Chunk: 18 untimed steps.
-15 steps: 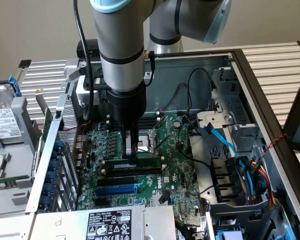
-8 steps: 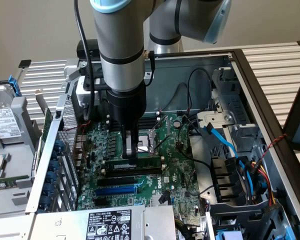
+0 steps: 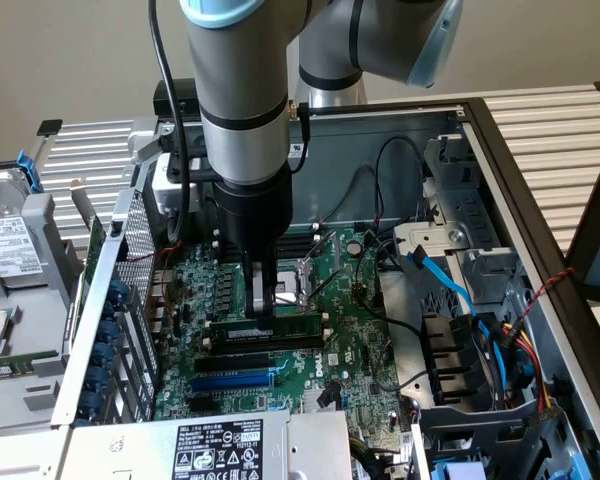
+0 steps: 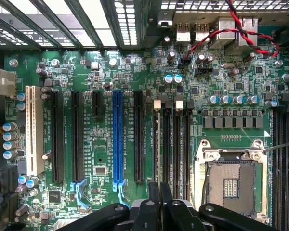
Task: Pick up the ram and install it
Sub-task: 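Insert the ram into the slot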
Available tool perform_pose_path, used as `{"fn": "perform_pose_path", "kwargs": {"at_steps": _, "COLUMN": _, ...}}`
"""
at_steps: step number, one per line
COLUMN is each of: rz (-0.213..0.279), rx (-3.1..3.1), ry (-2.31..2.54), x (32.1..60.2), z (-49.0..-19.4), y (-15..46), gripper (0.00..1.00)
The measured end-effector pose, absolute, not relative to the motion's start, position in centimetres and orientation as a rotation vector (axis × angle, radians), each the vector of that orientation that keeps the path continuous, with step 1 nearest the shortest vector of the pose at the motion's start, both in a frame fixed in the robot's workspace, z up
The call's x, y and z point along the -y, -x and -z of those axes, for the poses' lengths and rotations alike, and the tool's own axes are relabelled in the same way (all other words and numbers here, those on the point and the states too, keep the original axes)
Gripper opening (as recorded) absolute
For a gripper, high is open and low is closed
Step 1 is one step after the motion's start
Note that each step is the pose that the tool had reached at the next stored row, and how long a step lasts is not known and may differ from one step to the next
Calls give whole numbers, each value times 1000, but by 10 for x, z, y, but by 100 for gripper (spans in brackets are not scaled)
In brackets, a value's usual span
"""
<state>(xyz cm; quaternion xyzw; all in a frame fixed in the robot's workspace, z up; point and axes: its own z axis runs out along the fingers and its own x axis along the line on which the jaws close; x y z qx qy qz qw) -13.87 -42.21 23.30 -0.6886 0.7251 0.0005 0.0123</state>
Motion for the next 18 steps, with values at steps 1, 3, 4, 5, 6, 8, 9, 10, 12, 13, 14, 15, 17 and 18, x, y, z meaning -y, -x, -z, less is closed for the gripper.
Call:
{"fn": "perform_pose_path", "kwargs": {"at_steps": 1, "rz": -2, "rx": -2260, "ry": 2146, "x": 422, "z": -233, "y": 139, "gripper": 12}}
{"fn": "perform_pose_path", "kwargs": {"at_steps": 3, "rz": -2, "rx": -2261, "ry": 2147, "x": 422, "z": -232, "y": 139, "gripper": 12}}
{"fn": "perform_pose_path", "kwargs": {"at_steps": 4, "rz": -3, "rx": -2261, "ry": 2147, "x": 422, "z": -232, "y": 139, "gripper": 12}}
{"fn": "perform_pose_path", "kwargs": {"at_steps": 5, "rz": -5, "rx": -2262, "ry": 2148, "x": 422, "z": -231, "y": 139, "gripper": 12}}
{"fn": "perform_pose_path", "kwargs": {"at_steps": 6, "rz": -5, "rx": -2262, "ry": 2148, "x": 422, "z": -231, "y": 139, "gripper": 12}}
{"fn": "perform_pose_path", "kwargs": {"at_steps": 8, "rz": -6, "rx": -2262, "ry": 2149, "x": 422, "z": -231, "y": 139, "gripper": 12}}
{"fn": "perform_pose_path", "kwargs": {"at_steps": 9, "rz": -6, "rx": -2263, "ry": 2149, "x": 422, "z": -231, "y": 139, "gripper": 12}}
{"fn": "perform_pose_path", "kwargs": {"at_steps": 10, "rz": -6, "rx": -2262, "ry": 2149, "x": 422, "z": -231, "y": 139, "gripper": 12}}
{"fn": "perform_pose_path", "kwargs": {"at_steps": 12, "rz": -6, "rx": -2262, "ry": 2148, "x": 422, "z": -231, "y": 139, "gripper": 12}}
{"fn": "perform_pose_path", "kwargs": {"at_steps": 13, "rz": -6, "rx": -2262, "ry": 2149, "x": 422, "z": -231, "y": 139, "gripper": 12}}
{"fn": "perform_pose_path", "kwargs": {"at_steps": 14, "rz": -6, "rx": -2262, "ry": 2148, "x": 422, "z": -231, "y": 139, "gripper": 12}}
{"fn": "perform_pose_path", "kwargs": {"at_steps": 15, "rz": -6, "rx": -2262, "ry": 2148, "x": 422, "z": -231, "y": 139, "gripper": 12}}
{"fn": "perform_pose_path", "kwargs": {"at_steps": 17, "rz": -6, "rx": -2262, "ry": 2148, "x": 422, "z": -231, "y": 139, "gripper": 12}}
{"fn": "perform_pose_path", "kwargs": {"at_steps": 18, "rz": -6, "rx": -2263, "ry": 2149, "x": 422, "z": -231, "y": 139, "gripper": 14}}
